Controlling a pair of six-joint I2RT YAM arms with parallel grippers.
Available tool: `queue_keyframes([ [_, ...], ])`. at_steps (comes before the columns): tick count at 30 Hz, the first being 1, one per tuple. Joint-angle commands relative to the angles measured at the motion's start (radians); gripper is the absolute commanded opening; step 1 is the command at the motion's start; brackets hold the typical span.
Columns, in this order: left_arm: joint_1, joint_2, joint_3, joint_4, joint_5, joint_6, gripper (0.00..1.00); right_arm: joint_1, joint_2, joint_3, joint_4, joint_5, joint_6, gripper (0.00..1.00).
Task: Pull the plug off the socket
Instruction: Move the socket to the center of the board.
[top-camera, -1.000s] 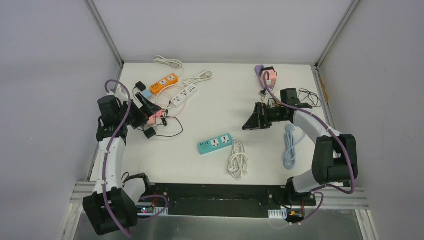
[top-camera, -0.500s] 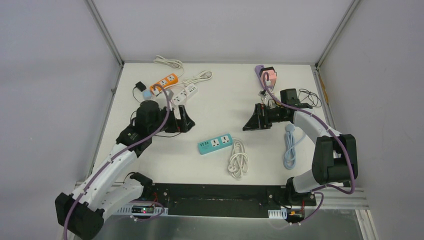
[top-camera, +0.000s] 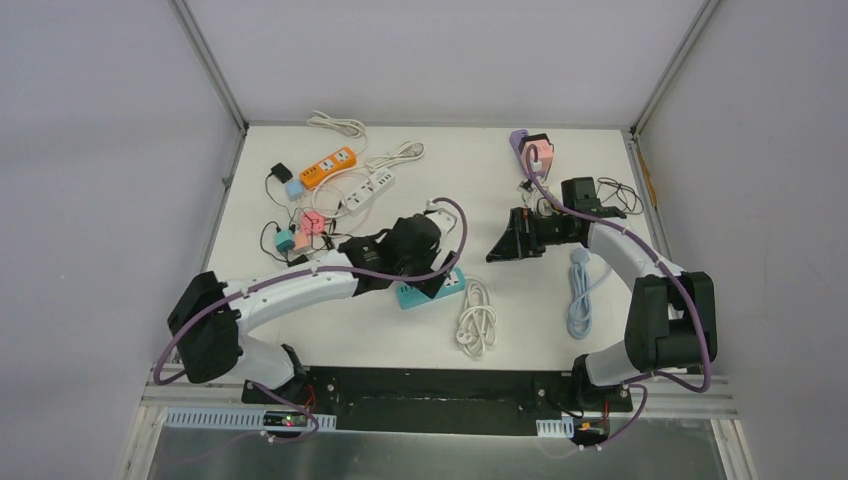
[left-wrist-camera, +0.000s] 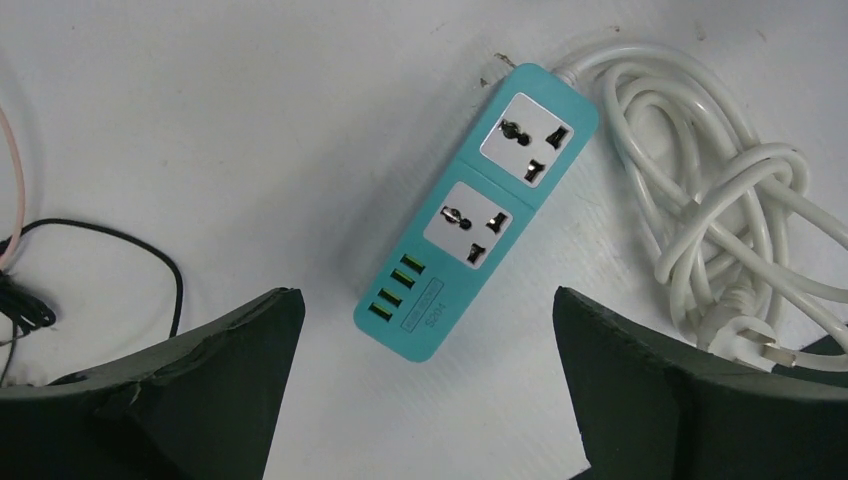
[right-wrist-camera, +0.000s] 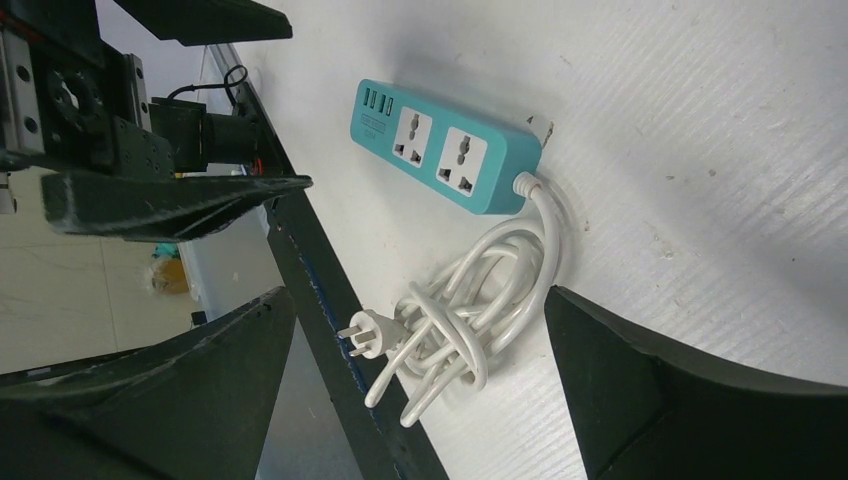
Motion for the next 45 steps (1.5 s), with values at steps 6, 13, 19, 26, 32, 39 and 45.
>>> queue_keyframes([
  [6, -0.04, 0.166, 0.128, -0.03, -0.041, 0.153, 0.99, -0.013, -0.038, -0.007, 0.003, 0.005, -0.041, 1.0],
  [13, -0.041, 0.272, 0.166, -0.023, 0.026, 0.162, 0.99, -0.013, -0.031, -0.007, 0.003, 0.007, -0.045, 1.0],
  [19, -0.04, 0.331, 0.184, -0.02, 0.01, 0.173, 0.99, -0.015, -0.026, -0.008, 0.001, 0.008, -0.048, 1.0],
  [26, -0.039, 0.408, 0.2, -0.014, 0.043, 0.166, 0.94, -0.016, -0.023, -0.008, -0.004, 0.012, -0.055, 1.0],
  [32, -0.022, 0.446, 0.206, -0.009, 0.111, 0.146, 0.83, -0.016, -0.02, -0.011, -0.007, 0.013, -0.061, 1.0],
  [39, 0.0, 0.432, 0.173, 0.018, 0.148, 0.107, 0.69, -0.017, -0.018, -0.01, -0.007, 0.01, -0.064, 1.0],
  [45, 0.034, 0.389, 0.113, 0.035, 0.156, 0.046, 0.54, -0.018, -0.018, -0.01, -0.009, 0.008, -0.069, 1.0],
])
